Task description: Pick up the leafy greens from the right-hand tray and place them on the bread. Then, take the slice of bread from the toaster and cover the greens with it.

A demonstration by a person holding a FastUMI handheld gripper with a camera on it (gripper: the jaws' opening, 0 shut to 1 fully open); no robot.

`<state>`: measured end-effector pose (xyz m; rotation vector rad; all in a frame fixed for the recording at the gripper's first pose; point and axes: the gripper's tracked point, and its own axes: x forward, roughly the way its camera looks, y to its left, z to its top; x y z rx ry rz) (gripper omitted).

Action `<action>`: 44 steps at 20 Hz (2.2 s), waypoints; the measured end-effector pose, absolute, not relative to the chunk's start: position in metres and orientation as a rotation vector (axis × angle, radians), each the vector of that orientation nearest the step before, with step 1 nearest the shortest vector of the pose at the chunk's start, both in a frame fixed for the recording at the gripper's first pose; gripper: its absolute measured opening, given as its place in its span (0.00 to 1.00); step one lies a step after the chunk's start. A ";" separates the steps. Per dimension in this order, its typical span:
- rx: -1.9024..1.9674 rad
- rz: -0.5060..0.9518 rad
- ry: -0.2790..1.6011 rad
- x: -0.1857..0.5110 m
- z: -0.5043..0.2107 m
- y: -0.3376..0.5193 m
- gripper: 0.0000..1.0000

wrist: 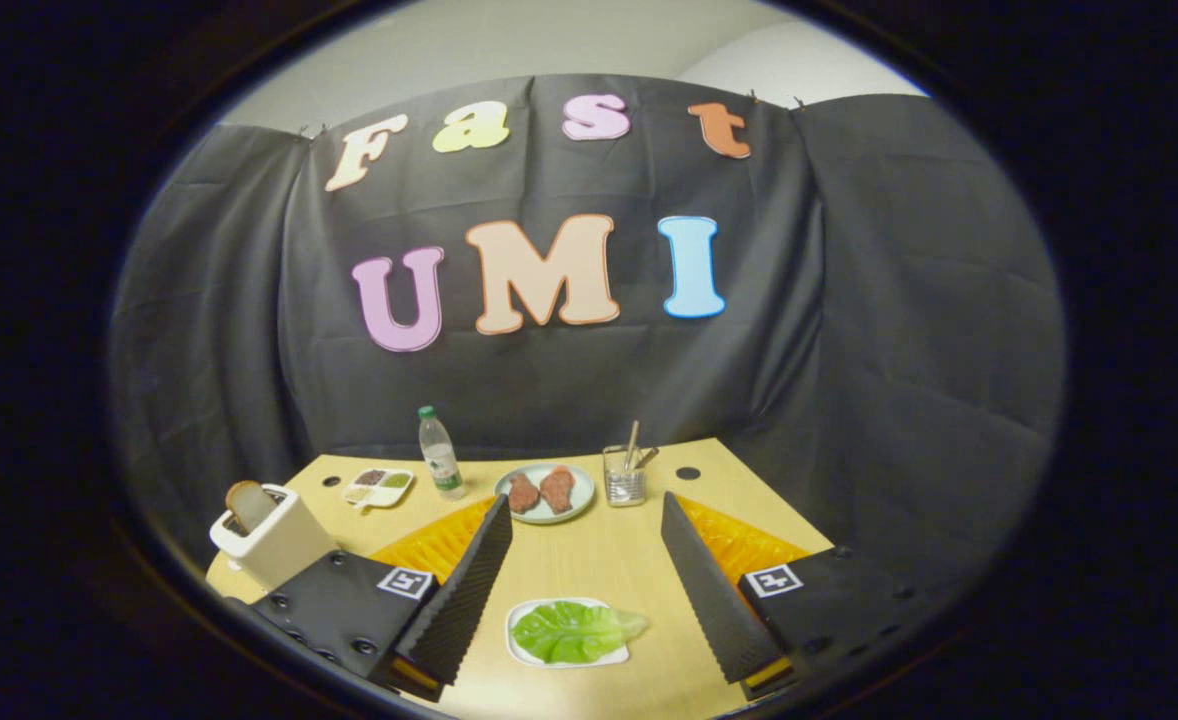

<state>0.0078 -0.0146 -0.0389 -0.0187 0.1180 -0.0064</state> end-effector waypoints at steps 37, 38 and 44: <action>-0.006 0.267 1.048 0.096 -0.331 -0.057 0.62; -0.005 0.259 1.056 0.096 -0.334 -0.059 0.55; 0.006 0.244 1.063 0.098 -0.334 -0.060 0.37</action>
